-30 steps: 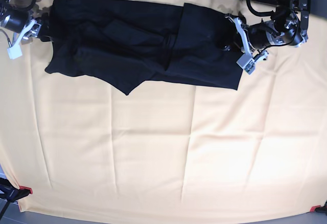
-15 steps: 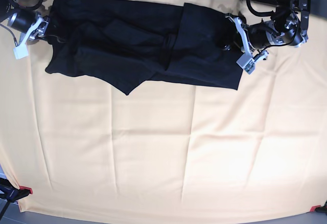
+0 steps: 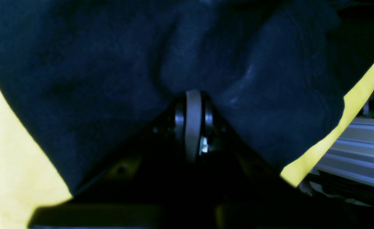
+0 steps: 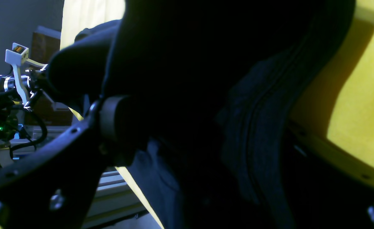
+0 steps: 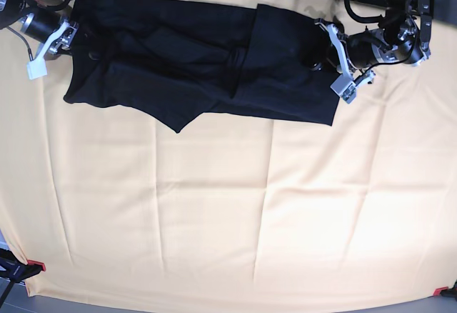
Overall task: Fold the T-shirt properly
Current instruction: 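Move the right gripper to the strip's other end and grasp it, then lift the grasped strip end with the right gripper and fold it toward the middle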
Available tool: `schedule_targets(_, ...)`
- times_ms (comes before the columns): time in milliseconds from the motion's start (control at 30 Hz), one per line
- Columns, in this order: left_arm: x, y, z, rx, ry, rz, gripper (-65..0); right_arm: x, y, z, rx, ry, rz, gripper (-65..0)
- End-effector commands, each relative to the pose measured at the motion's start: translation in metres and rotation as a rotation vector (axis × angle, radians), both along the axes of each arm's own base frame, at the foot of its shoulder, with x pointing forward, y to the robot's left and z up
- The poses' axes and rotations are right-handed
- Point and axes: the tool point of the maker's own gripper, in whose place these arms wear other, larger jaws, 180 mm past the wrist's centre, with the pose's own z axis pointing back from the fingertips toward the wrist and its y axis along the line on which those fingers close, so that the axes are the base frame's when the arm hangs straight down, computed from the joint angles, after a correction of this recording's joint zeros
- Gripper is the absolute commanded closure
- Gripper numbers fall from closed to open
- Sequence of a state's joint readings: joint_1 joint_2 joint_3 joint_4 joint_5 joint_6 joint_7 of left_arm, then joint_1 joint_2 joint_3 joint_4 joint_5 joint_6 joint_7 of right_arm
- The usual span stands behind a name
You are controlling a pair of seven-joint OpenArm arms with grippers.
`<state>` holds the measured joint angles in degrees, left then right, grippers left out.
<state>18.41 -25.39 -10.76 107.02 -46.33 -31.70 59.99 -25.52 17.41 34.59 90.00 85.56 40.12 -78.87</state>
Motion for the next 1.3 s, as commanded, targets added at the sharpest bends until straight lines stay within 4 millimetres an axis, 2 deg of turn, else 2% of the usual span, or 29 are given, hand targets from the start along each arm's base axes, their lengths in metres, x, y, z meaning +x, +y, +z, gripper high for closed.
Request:
schedule_targets(0,0.003,0.0,0.006,-0.008,-0.017,-0.004,0.0,-0.004,-0.001,-0.001,-0.021,0.015,0.02,-48.8)
schedule_targets(67,0.003,0.0,0.006,-0.008,-0.018,-0.005,0.0,-0.004,0.001,-0.001,-0.019,0.017,0.027,-42.3)
schedule_targets(100,0.003,0.0,0.007,-0.01,-0.02,-0.004,0.0,-0.004,0.002,-0.002,-0.017,0.018,0.03,-36.2)
schedule_targets(233,0.008,-0.002,0.013,-0.038,-0.045,0.01,0.0,-0.001,0.002,0.0,-0.017,0.009,0.03,-2.9)
schedule_targets(267,0.011,-0.001,0.018,-0.057,-0.055,0.019,0.0,0.001,0.002,0.0,-0.017,0.005,0.03,0.0)
schedule_targets(400,0.029,0.009,0.043,-0.139,-0.113,0.08,0.0,0.009,0.002,0.004,-0.019,-0.017,0.031,0.0)
schedule_targets(533,0.049,0.035,0.077,-0.206,-0.207,0.179,0.0,0.018,0.001,0.009,-0.023,-0.044,0.031,0.0)
schedule_targets(633,0.059,0.063,0.097,-0.201,-0.272,0.25,-7.4,0.023,-0.003,0.014,-0.041,-0.061,0.041,0.0)
schedule_targets(700,0.062,0.08,0.104,-0.171,-0.3,0.282,-9.0,0.027,-0.007,0.02,-0.069,-0.08,0.055,0.0)
schedule_targets(833,0.063,0.1,0.112,-0.124,-0.323,0.312,-9.0,0.036,-0.02,0.037,-0.144,-0.125,0.09,0.0)
schedule_targets(1000,0.063,0.106,0.114,-0.11,-0.325,0.321,-9.0,0.045,-0.032,0.06,-0.227,-0.195,0.112,0.0)
schedule_targets(1100,0.063,0.105,0.115,-0.12,-0.327,0.319,-9.0,0.05,-0.049,0.059,-0.334,-0.192,0.101,0.0)
schedule_targets(1267,0.062,0.103,0.116,-0.13,-0.327,0.319,-9.0,0.057,-0.092,0.052,-0.538,-0.13,0.042,0.0)
